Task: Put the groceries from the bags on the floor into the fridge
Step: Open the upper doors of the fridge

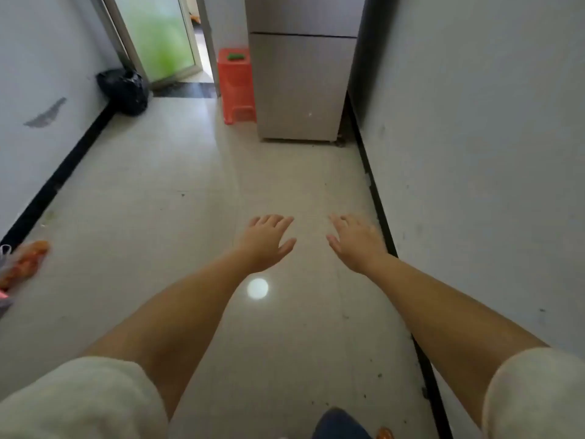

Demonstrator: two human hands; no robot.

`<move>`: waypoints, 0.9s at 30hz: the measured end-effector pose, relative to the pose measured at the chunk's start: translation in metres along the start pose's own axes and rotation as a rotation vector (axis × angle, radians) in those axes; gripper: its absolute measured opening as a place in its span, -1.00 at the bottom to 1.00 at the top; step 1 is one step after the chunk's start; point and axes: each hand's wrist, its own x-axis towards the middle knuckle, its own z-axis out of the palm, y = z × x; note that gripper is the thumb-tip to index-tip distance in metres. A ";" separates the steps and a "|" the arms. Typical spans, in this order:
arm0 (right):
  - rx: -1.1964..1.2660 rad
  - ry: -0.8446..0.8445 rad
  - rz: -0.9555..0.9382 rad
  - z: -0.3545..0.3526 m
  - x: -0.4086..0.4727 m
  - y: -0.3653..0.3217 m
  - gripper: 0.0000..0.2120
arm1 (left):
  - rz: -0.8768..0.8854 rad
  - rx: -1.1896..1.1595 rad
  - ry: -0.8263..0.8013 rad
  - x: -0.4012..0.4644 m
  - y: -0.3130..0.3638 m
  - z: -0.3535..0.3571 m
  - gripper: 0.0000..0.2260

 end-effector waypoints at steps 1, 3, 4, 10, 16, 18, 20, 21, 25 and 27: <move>0.005 -0.026 -0.004 0.000 0.006 0.002 -0.51 | -0.003 -0.007 -0.023 0.009 -0.003 0.000 -0.49; 0.012 -0.052 -0.010 0.003 0.024 0.010 -0.52 | -0.005 -0.021 -0.044 0.032 -0.009 0.000 -0.50; 0.013 -0.080 -0.005 0.004 0.035 0.016 -0.53 | 0.001 -0.026 -0.062 0.046 -0.011 -0.001 -0.50; 0.064 -0.147 -0.030 -0.005 0.135 0.060 -0.51 | -0.027 -0.074 -0.111 0.159 -0.024 -0.008 -0.55; 0.069 -0.193 -0.074 -0.047 0.267 0.116 -0.49 | -0.121 -0.133 -0.082 0.294 -0.046 -0.045 -0.55; 0.076 -0.175 -0.058 -0.066 0.313 0.132 -0.49 | -0.154 -0.182 -0.057 0.333 -0.058 -0.058 -0.55; 0.065 -0.166 -0.054 -0.082 0.354 0.142 -0.50 | -0.158 -0.181 -0.051 0.368 -0.072 -0.069 -0.55; 0.053 -0.166 -0.062 -0.088 0.375 0.146 -0.50 | -0.160 -0.169 -0.057 0.387 -0.081 -0.074 -0.55; 0.021 -0.144 -0.113 -0.105 0.470 0.152 -0.49 | -0.183 -0.168 -0.026 0.471 -0.128 -0.094 -0.55; 0.017 -0.123 -0.116 -0.112 0.523 0.155 -0.48 | -0.179 -0.173 0.000 0.518 -0.153 -0.105 -0.55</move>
